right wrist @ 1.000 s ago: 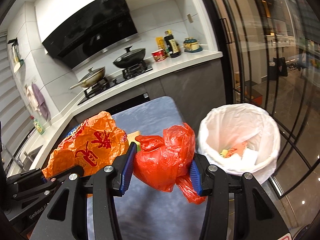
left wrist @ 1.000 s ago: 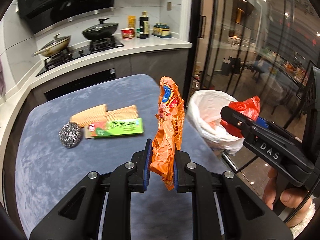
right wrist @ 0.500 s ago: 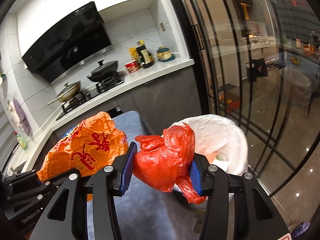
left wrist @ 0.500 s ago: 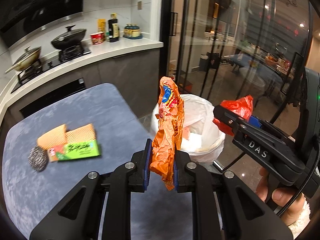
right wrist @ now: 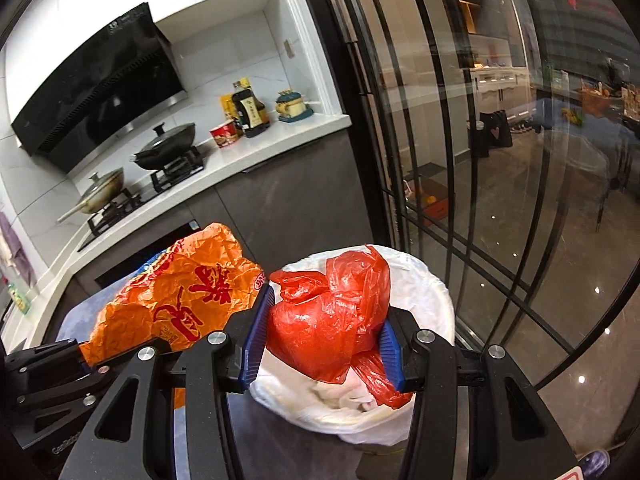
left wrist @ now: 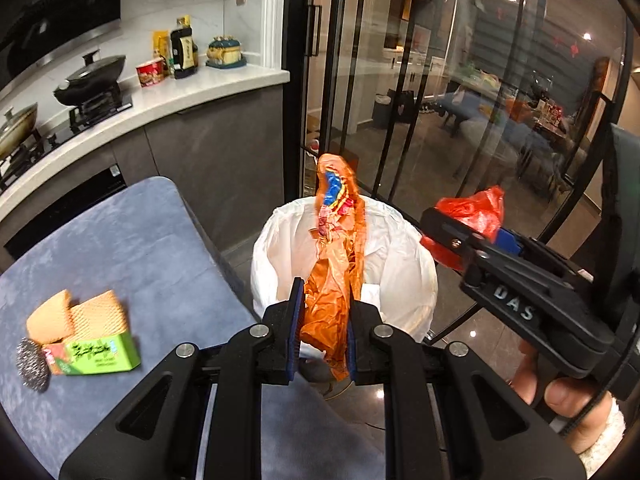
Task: Collect trash
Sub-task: 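Carry the red bag and orange bag over the bin and release both, then move both open grippers back from the bin toward the table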
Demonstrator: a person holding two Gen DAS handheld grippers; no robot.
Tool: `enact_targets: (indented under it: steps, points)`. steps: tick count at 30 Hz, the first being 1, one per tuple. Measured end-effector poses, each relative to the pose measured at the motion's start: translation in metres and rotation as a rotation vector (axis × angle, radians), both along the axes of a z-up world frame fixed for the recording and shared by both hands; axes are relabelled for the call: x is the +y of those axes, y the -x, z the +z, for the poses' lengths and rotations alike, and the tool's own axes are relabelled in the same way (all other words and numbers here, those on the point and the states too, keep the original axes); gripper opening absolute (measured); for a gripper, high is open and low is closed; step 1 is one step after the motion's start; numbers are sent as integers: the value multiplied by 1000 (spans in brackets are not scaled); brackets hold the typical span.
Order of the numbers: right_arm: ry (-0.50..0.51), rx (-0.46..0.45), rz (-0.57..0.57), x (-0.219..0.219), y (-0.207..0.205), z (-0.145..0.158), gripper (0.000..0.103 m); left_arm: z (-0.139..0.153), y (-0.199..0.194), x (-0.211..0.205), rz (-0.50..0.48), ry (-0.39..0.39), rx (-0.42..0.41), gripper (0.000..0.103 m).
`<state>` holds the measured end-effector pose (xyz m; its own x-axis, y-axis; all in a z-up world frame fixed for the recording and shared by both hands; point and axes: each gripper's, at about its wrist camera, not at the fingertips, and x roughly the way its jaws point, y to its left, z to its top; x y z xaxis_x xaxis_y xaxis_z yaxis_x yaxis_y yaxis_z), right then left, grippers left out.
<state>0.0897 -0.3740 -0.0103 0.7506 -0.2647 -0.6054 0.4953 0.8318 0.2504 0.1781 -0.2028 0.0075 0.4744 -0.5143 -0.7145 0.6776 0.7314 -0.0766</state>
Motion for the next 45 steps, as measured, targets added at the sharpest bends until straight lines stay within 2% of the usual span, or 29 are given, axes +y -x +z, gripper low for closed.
enact_targets:
  steps: [16, 20, 24, 29, 34, 45]
  points:
    - [-52, 70, -42, -38, -31, -31, 50, -34, -43, -40, 1, -46, 72, 21]
    - [-46, 74, -46, -39, -34, -32, 55, -35, -44, -38, 5, -46, 63, 34]
    - [-27, 56, -48, -35, -34, -27, 67, -31, -44, -34, 18, -27, 47, 56]
    - [8, 44, -49, -29, -34, -16, 71, -25, -47, -25, 40, -14, 44, 59]
    - [35, 21, -37, -18, -33, -4, 72, -16, -43, -13, 69, -7, 10, 70]
    - [80, -27, 28, 21, -36, 26, 76, 0, -47, 35, 170, 28, -6, 72]
